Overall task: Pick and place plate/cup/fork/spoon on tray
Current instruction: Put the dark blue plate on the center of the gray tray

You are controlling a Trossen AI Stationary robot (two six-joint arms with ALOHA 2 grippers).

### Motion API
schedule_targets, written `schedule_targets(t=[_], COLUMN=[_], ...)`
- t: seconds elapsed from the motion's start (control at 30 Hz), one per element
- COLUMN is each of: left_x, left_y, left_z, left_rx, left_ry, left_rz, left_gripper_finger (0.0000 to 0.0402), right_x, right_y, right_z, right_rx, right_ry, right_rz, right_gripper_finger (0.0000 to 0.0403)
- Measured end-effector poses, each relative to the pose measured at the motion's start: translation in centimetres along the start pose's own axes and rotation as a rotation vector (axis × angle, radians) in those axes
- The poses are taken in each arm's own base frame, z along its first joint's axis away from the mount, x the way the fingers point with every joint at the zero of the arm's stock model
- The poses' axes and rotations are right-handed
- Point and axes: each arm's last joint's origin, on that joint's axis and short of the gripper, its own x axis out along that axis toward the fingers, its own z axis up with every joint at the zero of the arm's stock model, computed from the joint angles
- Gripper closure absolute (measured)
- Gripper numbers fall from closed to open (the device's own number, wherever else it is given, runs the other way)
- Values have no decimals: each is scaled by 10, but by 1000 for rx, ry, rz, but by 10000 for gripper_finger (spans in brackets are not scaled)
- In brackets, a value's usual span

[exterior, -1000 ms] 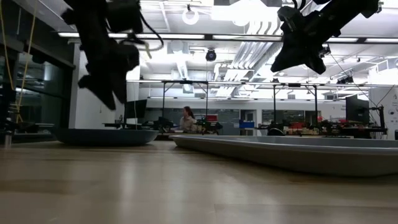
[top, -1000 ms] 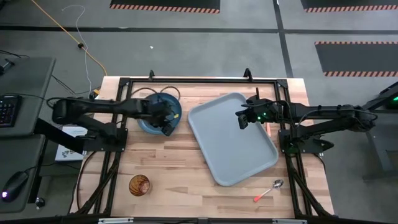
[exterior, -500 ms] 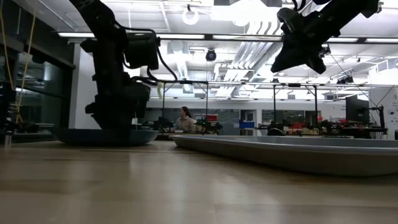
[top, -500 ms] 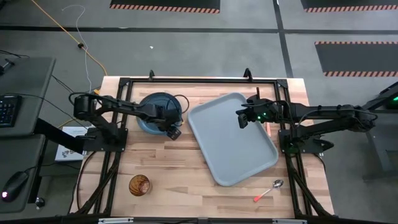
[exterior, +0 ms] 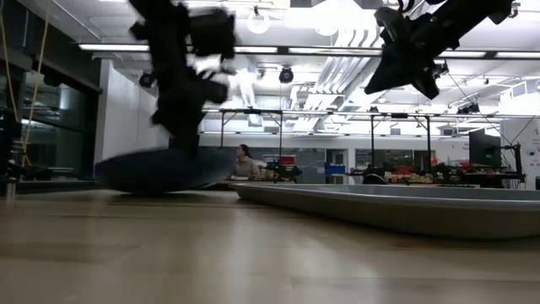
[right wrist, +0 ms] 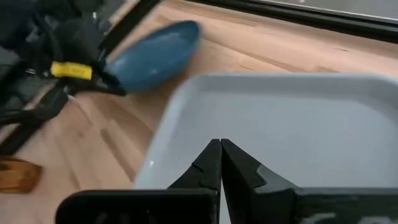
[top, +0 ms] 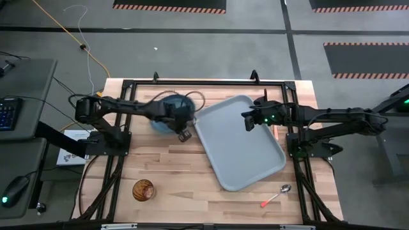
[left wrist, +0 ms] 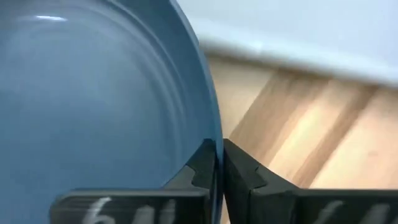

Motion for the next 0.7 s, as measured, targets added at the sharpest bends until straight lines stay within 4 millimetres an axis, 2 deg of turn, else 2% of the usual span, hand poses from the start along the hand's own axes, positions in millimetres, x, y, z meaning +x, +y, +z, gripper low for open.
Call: schedule_targets(t=[0.17,0.27,0.4,0.47,0.7], left_x=[-49,-65,-60,-53,-11], left_y=[-12,-19,-40,-59,-129], left_z=[42,63,85,96,116], left_rx=[203,293,397,452,617], left_ry=[-164,-228,-225,-230,-256], left_rz=[-3,-8,-3,-16,-64], left_gripper_finger=[399,399,400,400,400], right_x=[-12,-26,-45,-52,-68], right_y=[4,2,-2,-3,-8], right_z=[9,14,19,21,24], right_rx=[-12,-12,8,12,3], right_ry=[-81,-152,-242,-274,-354], right_rz=[82,88,96,102,83], right_gripper_finger=[402,402,402,402,402])
